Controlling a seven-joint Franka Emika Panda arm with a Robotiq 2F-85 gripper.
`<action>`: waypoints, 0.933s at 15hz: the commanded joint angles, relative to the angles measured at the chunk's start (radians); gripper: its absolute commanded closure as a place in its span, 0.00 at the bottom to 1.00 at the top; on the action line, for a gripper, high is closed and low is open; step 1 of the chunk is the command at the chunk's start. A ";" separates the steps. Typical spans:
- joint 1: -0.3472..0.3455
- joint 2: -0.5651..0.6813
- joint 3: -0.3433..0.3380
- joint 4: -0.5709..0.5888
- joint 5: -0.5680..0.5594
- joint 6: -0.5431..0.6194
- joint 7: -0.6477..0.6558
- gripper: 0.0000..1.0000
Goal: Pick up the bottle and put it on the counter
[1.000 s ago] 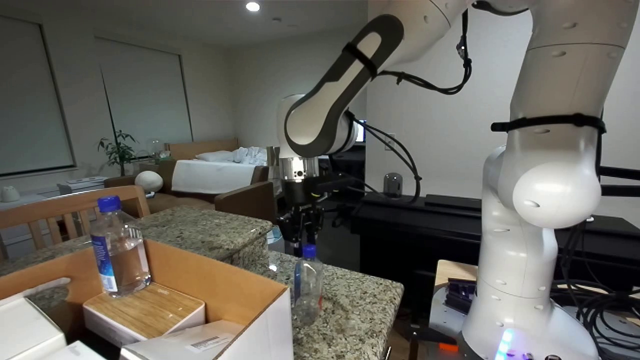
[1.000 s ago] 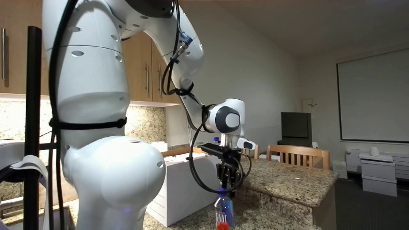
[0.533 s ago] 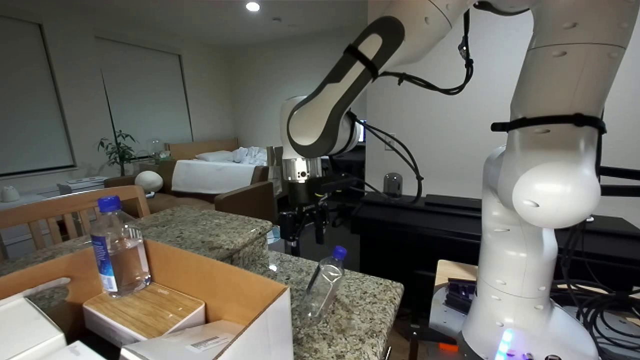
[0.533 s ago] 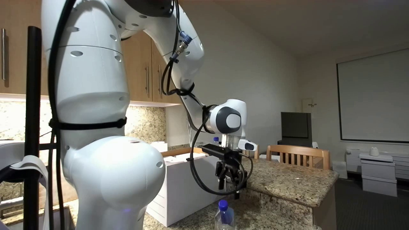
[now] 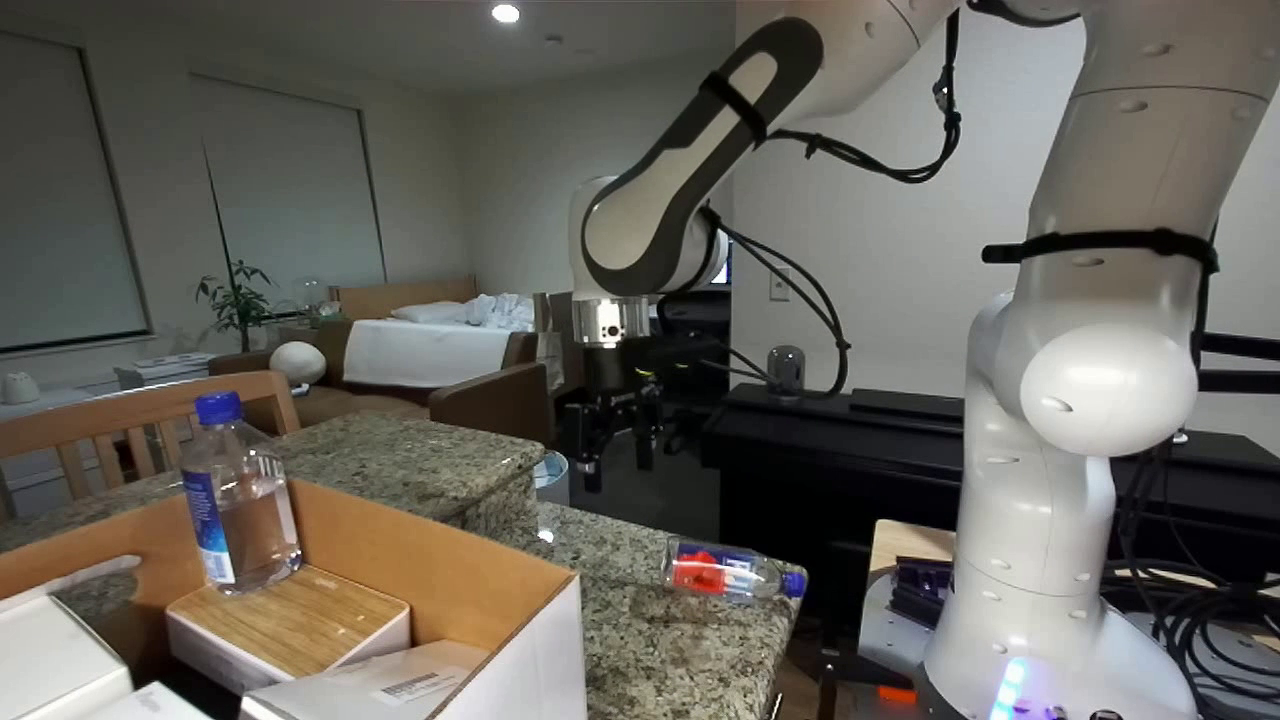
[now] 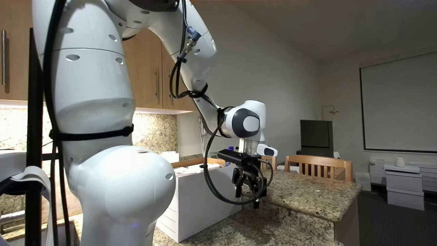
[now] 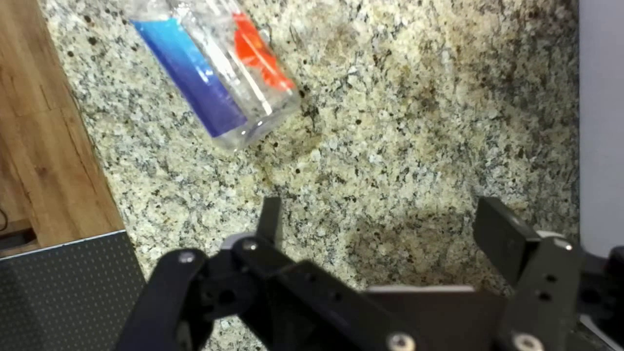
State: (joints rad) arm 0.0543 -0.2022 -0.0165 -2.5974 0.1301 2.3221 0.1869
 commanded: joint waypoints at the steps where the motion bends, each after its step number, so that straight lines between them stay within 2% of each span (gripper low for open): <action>1: -0.023 -0.048 0.005 -0.027 -0.009 -0.028 -0.042 0.00; 7: -0.034 -0.054 0.010 -0.027 -0.083 -0.032 -0.033 0.00; 8: -0.011 -0.038 0.037 0.053 -0.078 -0.110 0.006 0.00; 10: -0.005 -0.046 0.054 0.110 -0.084 -0.209 0.012 0.00; 14: 0.004 -0.028 0.079 0.306 -0.073 -0.542 0.003 0.00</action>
State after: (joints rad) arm 0.0569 -0.2348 0.0483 -2.4051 0.0649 1.9759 0.1873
